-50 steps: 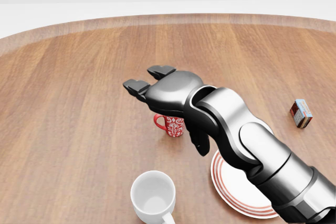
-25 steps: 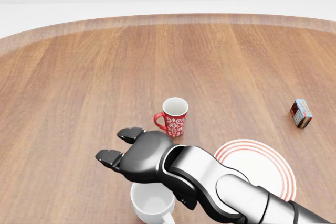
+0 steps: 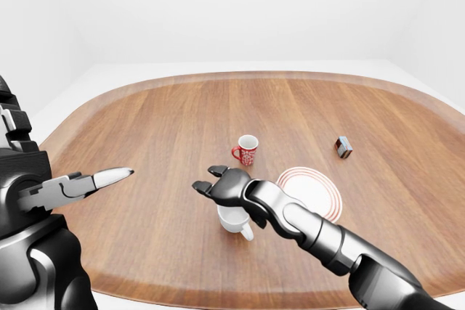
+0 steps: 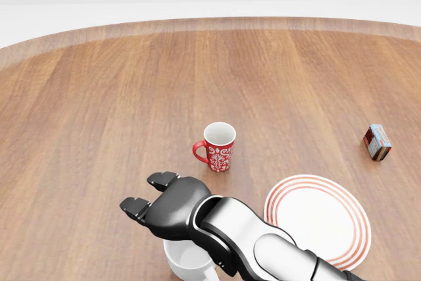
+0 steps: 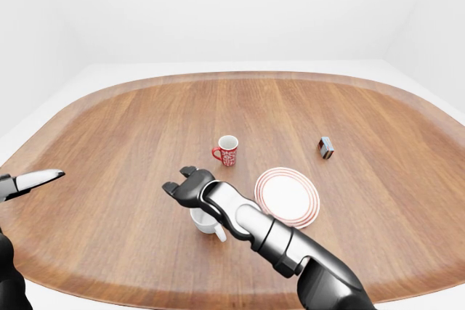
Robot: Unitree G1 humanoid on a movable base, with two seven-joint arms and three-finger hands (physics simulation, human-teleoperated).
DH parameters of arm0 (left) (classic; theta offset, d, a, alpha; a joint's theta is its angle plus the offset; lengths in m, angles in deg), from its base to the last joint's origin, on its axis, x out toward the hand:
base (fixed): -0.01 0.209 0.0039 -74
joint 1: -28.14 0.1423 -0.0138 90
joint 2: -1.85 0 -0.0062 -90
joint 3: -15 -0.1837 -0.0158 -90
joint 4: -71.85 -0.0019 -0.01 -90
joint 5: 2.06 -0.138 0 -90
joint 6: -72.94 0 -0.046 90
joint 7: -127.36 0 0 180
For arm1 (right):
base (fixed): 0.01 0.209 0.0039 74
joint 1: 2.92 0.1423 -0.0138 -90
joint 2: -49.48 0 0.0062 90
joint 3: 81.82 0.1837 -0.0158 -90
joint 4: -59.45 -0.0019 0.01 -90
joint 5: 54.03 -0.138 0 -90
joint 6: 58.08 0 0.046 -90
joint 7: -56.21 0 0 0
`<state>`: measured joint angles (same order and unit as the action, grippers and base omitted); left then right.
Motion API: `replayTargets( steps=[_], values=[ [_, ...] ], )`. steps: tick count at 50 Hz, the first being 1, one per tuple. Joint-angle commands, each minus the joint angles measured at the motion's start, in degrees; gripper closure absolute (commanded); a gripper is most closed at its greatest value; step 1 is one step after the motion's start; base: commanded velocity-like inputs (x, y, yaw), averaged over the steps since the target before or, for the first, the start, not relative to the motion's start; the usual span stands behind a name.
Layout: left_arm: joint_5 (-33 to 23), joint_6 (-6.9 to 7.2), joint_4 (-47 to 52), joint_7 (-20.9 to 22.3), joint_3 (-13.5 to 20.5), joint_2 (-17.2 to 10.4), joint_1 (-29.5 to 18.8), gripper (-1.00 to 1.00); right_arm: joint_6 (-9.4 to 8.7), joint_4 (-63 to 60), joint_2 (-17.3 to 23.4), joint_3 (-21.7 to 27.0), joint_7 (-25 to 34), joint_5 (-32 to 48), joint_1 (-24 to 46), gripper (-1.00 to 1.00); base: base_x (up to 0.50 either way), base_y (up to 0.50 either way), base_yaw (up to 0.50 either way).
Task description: Put the white mug on the plate.
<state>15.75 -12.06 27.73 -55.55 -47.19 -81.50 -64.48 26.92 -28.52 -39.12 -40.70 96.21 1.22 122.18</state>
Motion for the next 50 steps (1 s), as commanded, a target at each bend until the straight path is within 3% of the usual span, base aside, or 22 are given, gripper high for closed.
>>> replayTargets(
  steps=[1,7,16,25,38,50],
  values=[
    [0.07,0.0,-0.04,-0.06,-0.03,-0.01,0.0,-1.0,0.0,2.93,-3.12,1.82,0.0,3.07,-1.87,-1.0,0.0,0.0,0.0],
    [0.0,0.0,-0.07,0.01,-0.08,0.13,0.17,-1.0,0.0,5.37,-5.63,4.66,0.0,6.22,-3.75,-1.0,0.0,0.0,0.0],
    [-0.33,0.0,-0.46,0.24,-0.36,0.42,0.42,-1.0,0.0,6.5,-6.95,4.9,0.0,7.46,-4.81,-1.0,0.0,0.0,0.0],
    [-0.42,0.0,-0.78,0.38,-0.42,0.56,0.61,-1.0,0.0,9.59,-10.61,9.34,0.0,12.17,-7.25,-1.0,0.0,0.0,0.0],
    [-0.25,0.0,-0.7,0.34,-0.34,0.51,0.55,-1.0,0.0,15.01,-17.89,20.06,0.0,20.98,-9.24,-1.0,0.0,0.0,0.0],
    [-0.09,0.0,-0.52,0.17,-0.3,0.31,0.3,-1.0,0.0,19.5,-20.6,26.34,0.0,24.69,-6.29,-1.0,0.0,0.0,0.0]
  ],
)
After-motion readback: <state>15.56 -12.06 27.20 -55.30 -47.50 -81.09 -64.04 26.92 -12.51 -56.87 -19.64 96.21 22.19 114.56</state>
